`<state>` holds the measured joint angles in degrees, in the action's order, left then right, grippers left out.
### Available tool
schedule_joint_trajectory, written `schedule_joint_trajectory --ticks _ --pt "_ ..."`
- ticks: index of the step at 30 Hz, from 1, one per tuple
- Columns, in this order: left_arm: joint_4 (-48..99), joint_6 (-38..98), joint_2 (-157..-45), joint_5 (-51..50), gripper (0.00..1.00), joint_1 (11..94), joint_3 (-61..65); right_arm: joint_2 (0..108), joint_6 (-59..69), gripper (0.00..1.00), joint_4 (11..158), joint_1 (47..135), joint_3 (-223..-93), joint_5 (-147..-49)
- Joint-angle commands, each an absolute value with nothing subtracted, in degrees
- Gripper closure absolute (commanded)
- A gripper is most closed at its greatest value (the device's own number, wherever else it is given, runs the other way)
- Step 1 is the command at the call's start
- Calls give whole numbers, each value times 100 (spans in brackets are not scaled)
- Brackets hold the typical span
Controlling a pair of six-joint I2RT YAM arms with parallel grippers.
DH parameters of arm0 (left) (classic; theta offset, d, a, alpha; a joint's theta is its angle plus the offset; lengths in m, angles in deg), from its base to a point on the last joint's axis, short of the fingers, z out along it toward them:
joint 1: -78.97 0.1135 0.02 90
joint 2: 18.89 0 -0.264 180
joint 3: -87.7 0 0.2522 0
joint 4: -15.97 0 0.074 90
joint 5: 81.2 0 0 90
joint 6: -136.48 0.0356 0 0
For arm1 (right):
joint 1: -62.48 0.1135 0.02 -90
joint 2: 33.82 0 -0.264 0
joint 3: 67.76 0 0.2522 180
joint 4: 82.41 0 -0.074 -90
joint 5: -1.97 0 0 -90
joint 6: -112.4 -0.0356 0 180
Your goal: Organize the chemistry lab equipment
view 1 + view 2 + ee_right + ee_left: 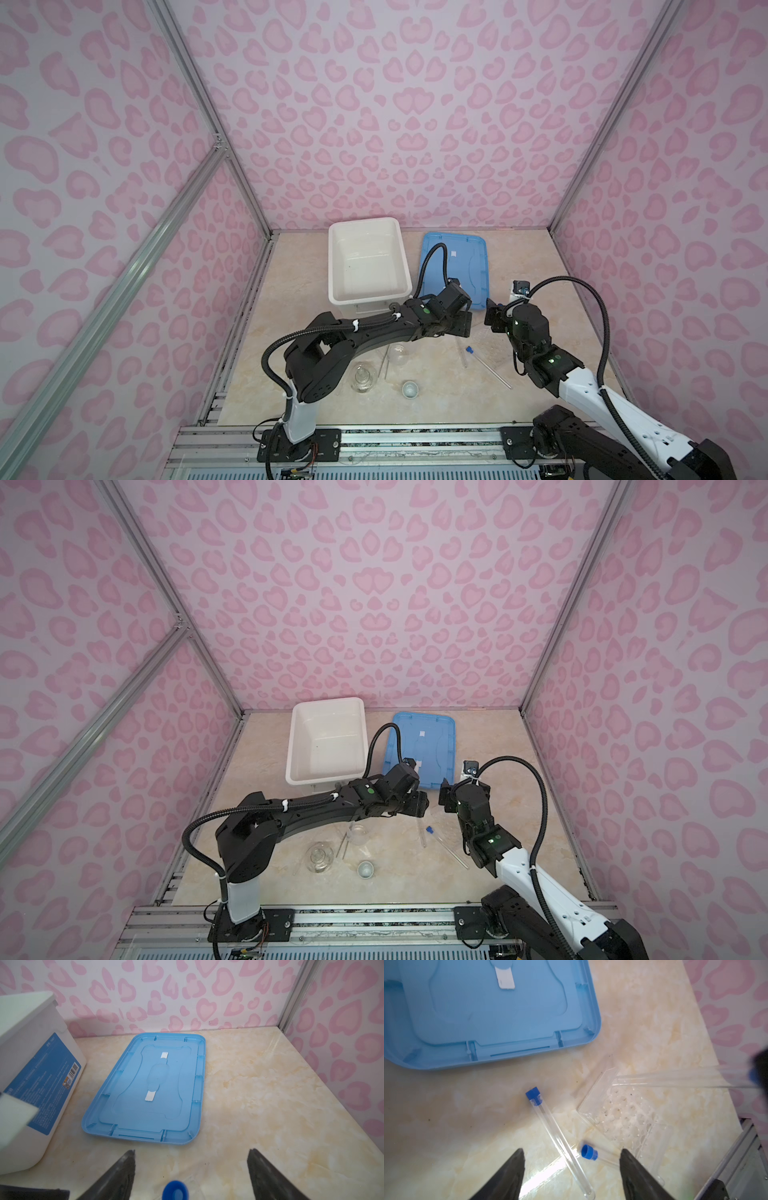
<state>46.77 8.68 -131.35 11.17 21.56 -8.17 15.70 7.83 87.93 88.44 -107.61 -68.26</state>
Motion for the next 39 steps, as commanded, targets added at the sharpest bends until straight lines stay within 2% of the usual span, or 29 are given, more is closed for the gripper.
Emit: schedule_joint_trajectory --ticks 1,14,17,26,27,33,39 --pt "5323 1020 -13505 1131 33 2132 -1098 1246 672 12 8502 8823 -10860 -6600" --pt "6081 1409 -14347 1507 47 2051 -2032 224 540 11 8020 8364 -10738 -6855" --pt "6294 1475 -14482 1677 54 2011 -2192 93 539 11 7965 8293 -10706 -6921" --pt "6344 1588 -14431 1636 63 2009 -2040 29 517 12 7949 8221 -10681 -7029" --pt "6366 1607 -14431 1610 67 2008 -2022 42 510 11 7967 8225 -10677 -7036" --pt "6467 1659 -14274 1313 75 2008 -1746 116 474 12 7988 8223 -10683 -7105" --pt "6427 1940 -13928 855 75 1947 -1299 130 465 12 8018 8214 -10666 -7115"
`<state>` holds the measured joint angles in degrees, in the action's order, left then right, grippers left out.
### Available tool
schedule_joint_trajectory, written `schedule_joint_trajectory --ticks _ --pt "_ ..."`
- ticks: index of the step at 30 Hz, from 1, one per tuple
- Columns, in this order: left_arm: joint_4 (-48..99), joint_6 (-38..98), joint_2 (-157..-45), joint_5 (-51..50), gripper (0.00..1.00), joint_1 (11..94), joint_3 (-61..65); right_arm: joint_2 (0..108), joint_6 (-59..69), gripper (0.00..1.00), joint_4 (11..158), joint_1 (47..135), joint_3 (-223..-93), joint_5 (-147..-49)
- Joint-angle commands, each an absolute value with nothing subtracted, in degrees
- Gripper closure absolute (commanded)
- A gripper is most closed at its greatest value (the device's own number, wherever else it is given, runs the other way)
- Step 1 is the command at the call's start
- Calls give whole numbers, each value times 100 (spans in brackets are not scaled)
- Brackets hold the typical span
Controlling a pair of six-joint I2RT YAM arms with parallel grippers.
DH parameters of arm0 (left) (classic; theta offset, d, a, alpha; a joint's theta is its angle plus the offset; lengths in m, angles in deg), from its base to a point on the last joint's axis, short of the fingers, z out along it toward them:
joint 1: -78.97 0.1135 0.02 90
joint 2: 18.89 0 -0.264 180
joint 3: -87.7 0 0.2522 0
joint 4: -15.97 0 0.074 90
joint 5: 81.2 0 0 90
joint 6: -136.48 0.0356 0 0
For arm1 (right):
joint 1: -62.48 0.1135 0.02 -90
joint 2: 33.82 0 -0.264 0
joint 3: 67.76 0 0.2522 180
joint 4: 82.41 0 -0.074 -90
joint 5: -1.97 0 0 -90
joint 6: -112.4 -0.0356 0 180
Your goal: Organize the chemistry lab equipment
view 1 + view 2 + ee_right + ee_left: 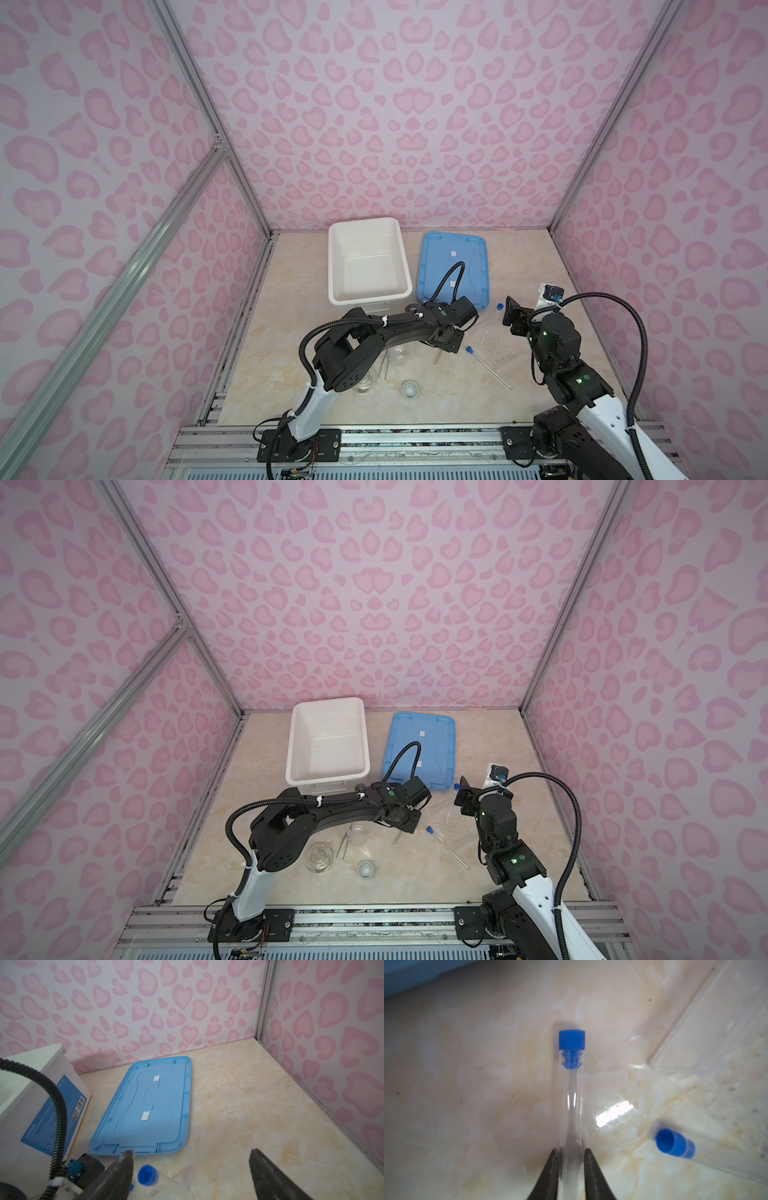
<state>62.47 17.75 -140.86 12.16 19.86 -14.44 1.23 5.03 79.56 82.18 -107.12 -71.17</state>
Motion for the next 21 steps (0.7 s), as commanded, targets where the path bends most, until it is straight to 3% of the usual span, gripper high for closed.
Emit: schedule_joint_trajectory --ticks 1,13,21 --pt "6427 1954 -13929 801 76 1948 -1250 138 466 12 8038 8202 -10666 -7115" --pt "6148 1962 -13744 1125 86 1964 -1261 448 206 9 7895 8027 -10932 -7719" --pt "5133 2098 -12848 1359 87 2173 -1060 1345 -524 13 7585 6351 -11829 -10936"
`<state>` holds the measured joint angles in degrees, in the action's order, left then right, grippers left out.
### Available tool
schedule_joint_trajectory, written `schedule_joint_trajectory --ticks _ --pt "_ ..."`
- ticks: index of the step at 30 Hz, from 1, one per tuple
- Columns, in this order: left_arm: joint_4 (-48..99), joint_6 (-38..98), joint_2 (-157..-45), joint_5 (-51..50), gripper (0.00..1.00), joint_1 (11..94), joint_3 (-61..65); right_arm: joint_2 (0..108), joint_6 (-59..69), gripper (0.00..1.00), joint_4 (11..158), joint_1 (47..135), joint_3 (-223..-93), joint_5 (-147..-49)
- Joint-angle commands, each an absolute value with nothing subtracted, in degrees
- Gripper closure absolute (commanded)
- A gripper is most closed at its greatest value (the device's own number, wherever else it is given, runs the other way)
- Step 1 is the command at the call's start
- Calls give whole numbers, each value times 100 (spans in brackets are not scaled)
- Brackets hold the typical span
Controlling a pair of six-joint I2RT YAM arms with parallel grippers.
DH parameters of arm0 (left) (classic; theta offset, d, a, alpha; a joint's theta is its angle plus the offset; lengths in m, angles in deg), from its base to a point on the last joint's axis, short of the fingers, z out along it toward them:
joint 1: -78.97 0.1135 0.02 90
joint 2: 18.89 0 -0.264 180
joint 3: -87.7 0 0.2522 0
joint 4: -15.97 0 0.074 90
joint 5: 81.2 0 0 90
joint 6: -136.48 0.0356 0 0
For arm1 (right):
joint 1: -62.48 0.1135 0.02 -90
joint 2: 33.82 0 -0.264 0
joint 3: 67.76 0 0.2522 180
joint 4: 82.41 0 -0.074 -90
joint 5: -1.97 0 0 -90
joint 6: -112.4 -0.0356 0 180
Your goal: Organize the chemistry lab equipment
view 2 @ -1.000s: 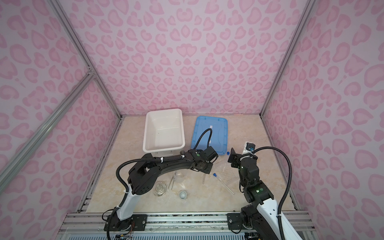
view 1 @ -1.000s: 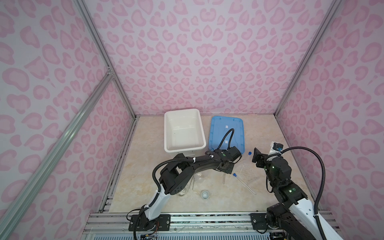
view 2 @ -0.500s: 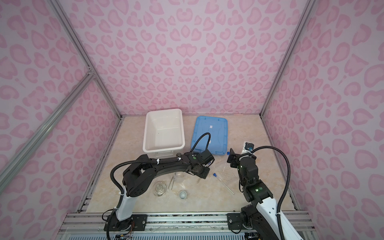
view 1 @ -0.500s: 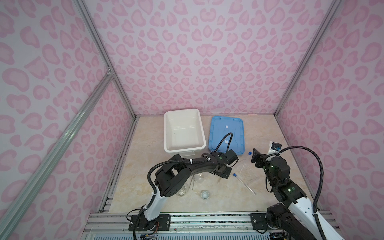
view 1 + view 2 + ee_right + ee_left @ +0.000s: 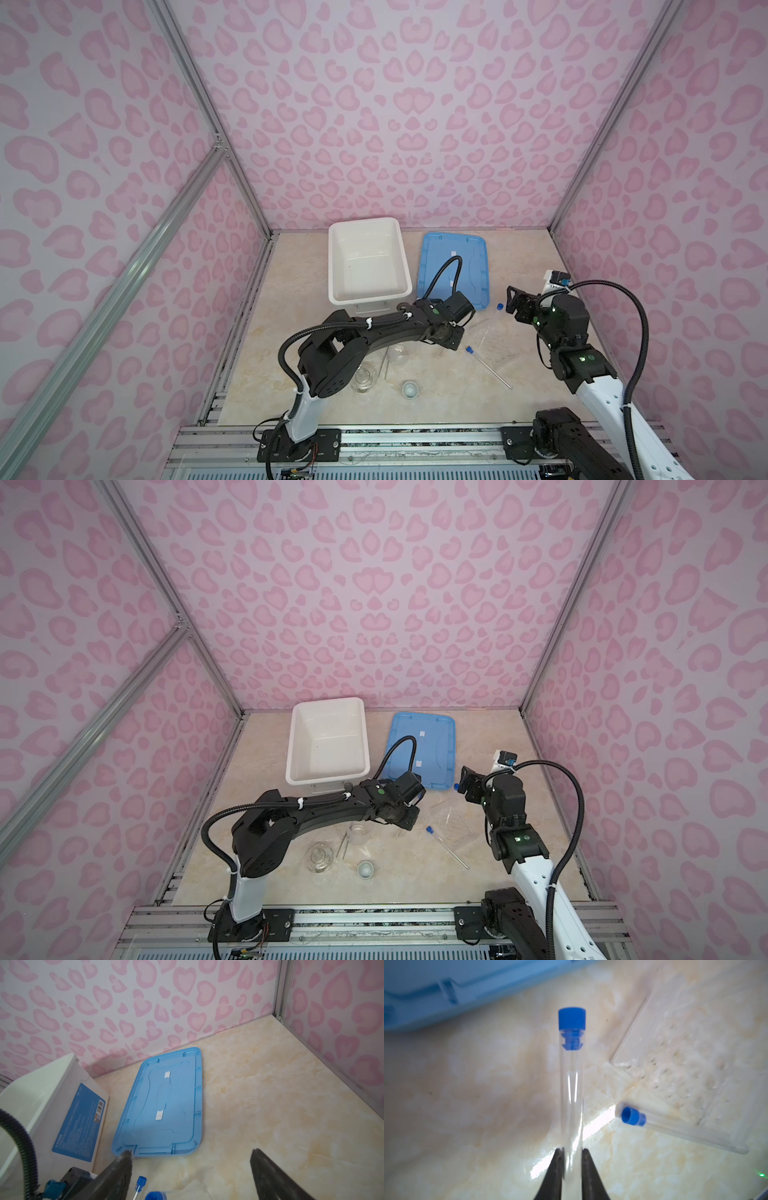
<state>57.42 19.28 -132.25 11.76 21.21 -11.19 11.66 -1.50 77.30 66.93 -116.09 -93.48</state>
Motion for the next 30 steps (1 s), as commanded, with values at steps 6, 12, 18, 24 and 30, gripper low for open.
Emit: schedule_joint_trajectory --ticks 6,12,18,24,30 --pt "3799 2708 -11927 1407 87 2176 -357 1703 -706 14 7340 6168 -12575 -12171" --pt "2674 3024 -11144 1264 87 2172 693 2402 -917 12 7374 6731 -13124 -13050" --pt "2503 3064 -10928 1252 87 2116 906 2911 -1100 18 7798 7477 -13217 -12907" --pt "2469 3066 -10901 1260 87 2088 938 3105 -1258 46 8102 7702 -13142 -12949" --pt "2470 3101 -10886 1293 87 2079 927 3100 -1339 64 8198 7700 -13057 -12951"
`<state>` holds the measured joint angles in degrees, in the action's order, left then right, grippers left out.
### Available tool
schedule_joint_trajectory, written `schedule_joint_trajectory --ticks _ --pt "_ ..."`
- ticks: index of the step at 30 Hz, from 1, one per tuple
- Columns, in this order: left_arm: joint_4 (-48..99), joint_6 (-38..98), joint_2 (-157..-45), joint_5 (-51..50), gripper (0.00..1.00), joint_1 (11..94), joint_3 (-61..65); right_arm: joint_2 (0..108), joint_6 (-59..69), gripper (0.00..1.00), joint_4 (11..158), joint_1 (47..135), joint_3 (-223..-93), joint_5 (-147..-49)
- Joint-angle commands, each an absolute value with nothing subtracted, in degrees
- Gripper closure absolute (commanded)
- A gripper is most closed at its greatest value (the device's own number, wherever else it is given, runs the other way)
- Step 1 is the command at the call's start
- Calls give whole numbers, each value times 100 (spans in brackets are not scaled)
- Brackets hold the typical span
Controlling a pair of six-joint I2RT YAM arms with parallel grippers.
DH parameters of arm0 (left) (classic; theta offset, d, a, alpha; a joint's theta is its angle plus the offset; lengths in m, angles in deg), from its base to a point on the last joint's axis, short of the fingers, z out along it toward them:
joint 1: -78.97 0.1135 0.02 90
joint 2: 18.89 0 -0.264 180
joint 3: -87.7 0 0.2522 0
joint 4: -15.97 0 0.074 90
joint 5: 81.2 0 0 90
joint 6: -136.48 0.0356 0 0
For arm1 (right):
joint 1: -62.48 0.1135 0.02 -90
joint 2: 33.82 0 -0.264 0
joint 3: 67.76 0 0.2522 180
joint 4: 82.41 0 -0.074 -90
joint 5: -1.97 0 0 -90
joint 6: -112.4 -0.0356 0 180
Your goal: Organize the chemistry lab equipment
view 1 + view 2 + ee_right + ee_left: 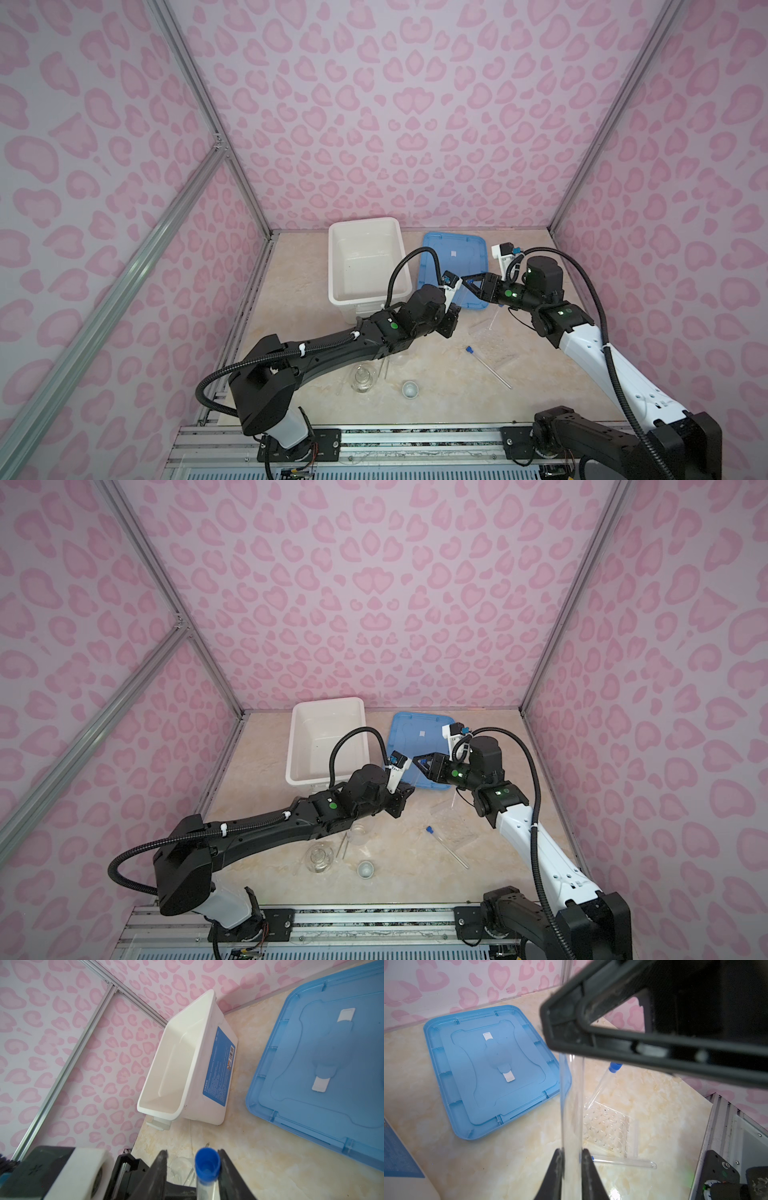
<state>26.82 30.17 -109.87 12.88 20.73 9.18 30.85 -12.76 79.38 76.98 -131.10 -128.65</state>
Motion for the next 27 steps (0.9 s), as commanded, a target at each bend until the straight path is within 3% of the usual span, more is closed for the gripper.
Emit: schedule_joint_trajectory --ticks 1,5,13,14,15,17,27 --pt "2480 3110 -10888 1306 87 2072 924 3113 -1333 66 8190 7707 -13059 -12936" --pt "2490 3117 -10892 1311 87 2072 921 3182 -1319 79 8215 7698 -13048 -12951" --pt "2523 3062 -10937 1284 82 2061 915 3091 -1110 86 8128 7707 -12973 -12792" --pt "2543 3047 -10954 1256 73 2065 879 3043 -1034 86 8068 7713 -12956 -12708" --pt "2589 3023 -10974 1220 57 2062 837 2983 -949 86 8006 7714 -12931 -12615" --pt "2604 2780 -10979 1205 0 2062 769 2779 -728 86 7861 7716 -12844 -12345" --pt "2347 1634 -10841 704 2 2044 709 1078 376 87 6882 7860 -12229 -10336"
